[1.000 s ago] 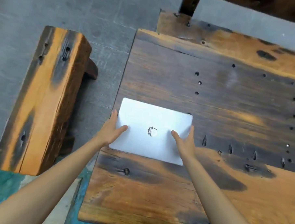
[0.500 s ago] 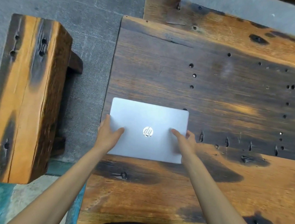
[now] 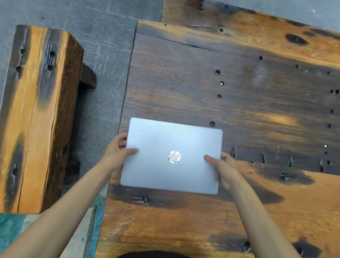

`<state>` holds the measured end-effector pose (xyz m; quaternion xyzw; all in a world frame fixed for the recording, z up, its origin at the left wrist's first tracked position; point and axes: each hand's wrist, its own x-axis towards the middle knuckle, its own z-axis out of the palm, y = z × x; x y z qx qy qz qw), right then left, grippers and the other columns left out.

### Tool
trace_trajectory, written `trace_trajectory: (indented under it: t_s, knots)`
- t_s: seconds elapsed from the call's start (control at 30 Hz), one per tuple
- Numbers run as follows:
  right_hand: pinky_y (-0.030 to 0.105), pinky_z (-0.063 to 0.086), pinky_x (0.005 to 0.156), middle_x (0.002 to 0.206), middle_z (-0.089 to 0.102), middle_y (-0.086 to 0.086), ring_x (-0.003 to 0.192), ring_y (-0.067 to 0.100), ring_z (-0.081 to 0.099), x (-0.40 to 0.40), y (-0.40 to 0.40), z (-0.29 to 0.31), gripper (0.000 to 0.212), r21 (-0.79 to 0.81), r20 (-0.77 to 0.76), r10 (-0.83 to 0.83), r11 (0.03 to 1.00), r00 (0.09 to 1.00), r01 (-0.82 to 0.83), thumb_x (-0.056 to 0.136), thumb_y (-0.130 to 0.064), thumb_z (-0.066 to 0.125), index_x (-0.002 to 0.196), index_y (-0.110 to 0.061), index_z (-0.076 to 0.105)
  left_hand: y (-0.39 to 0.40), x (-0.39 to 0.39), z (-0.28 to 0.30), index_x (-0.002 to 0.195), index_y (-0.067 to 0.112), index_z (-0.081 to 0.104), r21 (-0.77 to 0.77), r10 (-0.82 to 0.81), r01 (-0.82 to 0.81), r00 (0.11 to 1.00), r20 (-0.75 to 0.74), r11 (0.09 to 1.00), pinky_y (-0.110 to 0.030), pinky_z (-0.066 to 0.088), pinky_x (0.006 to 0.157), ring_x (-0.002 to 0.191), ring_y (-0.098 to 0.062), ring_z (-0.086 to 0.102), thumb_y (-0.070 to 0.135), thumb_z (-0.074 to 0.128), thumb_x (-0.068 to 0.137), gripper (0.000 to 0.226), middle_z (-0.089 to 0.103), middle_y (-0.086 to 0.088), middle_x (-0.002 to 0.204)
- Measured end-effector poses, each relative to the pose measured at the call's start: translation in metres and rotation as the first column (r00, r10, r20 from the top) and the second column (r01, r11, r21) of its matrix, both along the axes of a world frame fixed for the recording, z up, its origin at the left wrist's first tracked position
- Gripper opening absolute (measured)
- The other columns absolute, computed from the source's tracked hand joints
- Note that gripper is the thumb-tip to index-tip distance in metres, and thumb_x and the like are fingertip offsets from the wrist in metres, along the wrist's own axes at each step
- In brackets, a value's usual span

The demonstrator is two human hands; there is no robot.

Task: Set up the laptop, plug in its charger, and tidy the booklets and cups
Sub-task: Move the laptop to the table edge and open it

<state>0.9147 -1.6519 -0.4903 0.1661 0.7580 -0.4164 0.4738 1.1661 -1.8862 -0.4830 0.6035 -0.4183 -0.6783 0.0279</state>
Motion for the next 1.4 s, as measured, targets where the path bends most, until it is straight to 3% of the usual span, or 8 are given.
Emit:
trace_trajectory:
  t_s: [0.23,0.33,0.57,0.67,0.93,1.03,1.13,1.4]
  knots:
    - [0.047,0.062,0.078,0.112,0.076,0.011,0.097,0.031,0.075,0.014,0.031,0.039,0.053,-0.111,-0.029,-0.052,0.993,0.998,0.049,0.078,-0.010,0.086,0.121,-0.009,0.057,0.025,0.014,0.029,0.140,0.024,0.045,0.069,0.039,-0.027,0.982,-0.187,0.997,-0.038,0.060,0.069,0.085,-0.021,0.072,-0.008,0.054,0.094,0.057,0.074,-0.008,0.113]
    - [0.043,0.063,0.073,0.108,0.076,0.010,0.092,0.029,0.076,0.027,0.046,0.060,0.053,-0.127,-0.099,-0.087,0.989,0.991,0.074,0.079,-0.011,0.085,0.122,-0.008,0.054,0.039,0.021,0.038,0.146,0.023,0.039,0.035,0.011,-0.003,0.969,-0.249,0.999,-0.053,0.054,0.092,0.101,-0.025,0.071,-0.009,0.055,0.094,0.064,0.067,-0.009,0.131]
    - [0.044,0.062,0.075,0.113,0.074,0.003,0.092,0.023,0.076,0.052,0.111,0.093,0.052,-0.175,-0.175,-0.118,0.981,0.977,0.087,0.081,-0.007,0.083,0.123,-0.012,0.053,0.074,0.038,0.057,0.151,0.039,0.035,-0.056,-0.217,0.210,0.921,-0.322,0.976,-0.054,0.051,0.101,0.127,-0.017,0.061,-0.003,0.073,0.085,0.087,0.062,0.013,0.139]
    - [0.038,0.061,0.072,0.114,0.074,0.000,0.093,0.019,0.075,0.062,0.148,0.098,0.052,-0.212,-0.179,-0.162,0.970,0.970,0.123,0.082,-0.002,0.080,0.125,-0.014,0.054,0.093,0.032,0.062,0.146,0.045,0.041,-0.077,-0.268,0.257,0.906,-0.328,0.963,-0.045,0.056,0.095,0.124,-0.013,0.063,-0.004,0.074,0.084,0.086,0.065,0.013,0.135]
    - [0.054,0.056,0.094,0.119,0.074,0.008,0.109,0.031,0.070,0.080,0.252,0.101,0.060,-0.272,-0.156,-0.322,0.923,0.934,0.273,0.080,0.007,0.077,0.134,-0.011,0.056,0.165,-0.001,0.073,0.121,0.067,0.052,-0.124,-0.444,0.427,0.843,-0.303,0.896,-0.033,0.062,0.074,0.111,-0.004,0.067,-0.001,0.075,0.085,0.080,0.065,0.023,0.126]
    - [0.047,0.058,0.088,0.121,0.072,0.010,0.107,0.029,0.070,0.081,0.298,0.099,0.056,-0.283,-0.171,-0.383,0.902,0.908,0.327,0.081,0.007,0.077,0.130,-0.009,0.056,0.200,-0.017,0.080,0.126,0.064,0.050,-0.159,-0.507,0.482,0.807,-0.302,0.862,-0.030,0.062,0.072,0.112,-0.004,0.067,-0.001,0.074,0.086,0.081,0.065,0.022,0.129]
    - [0.035,0.058,0.072,0.115,0.075,0.005,0.098,0.021,0.074,0.077,0.348,0.098,0.049,-0.307,-0.169,-0.421,0.882,0.891,0.359,0.082,0.006,0.076,0.124,-0.014,0.060,0.242,-0.037,0.089,0.142,0.055,0.044,-0.161,-0.543,0.520,0.784,-0.302,0.839,-0.049,0.060,0.085,0.120,-0.020,0.064,-0.003,0.072,0.087,0.084,0.063,0.013,0.136]
    - [0.028,0.058,0.068,0.107,0.079,-0.001,0.093,0.016,0.076,0.039,0.493,0.104,0.053,-0.349,-0.196,-0.461,0.858,0.865,0.378,0.079,0.005,0.079,0.125,-0.013,0.061,0.378,-0.100,0.108,0.144,0.051,0.042,-0.196,-0.586,0.552,0.757,-0.290,0.810,-0.061,0.053,0.096,0.124,-0.029,0.060,-0.004,0.071,0.087,0.084,0.057,0.004,0.144]
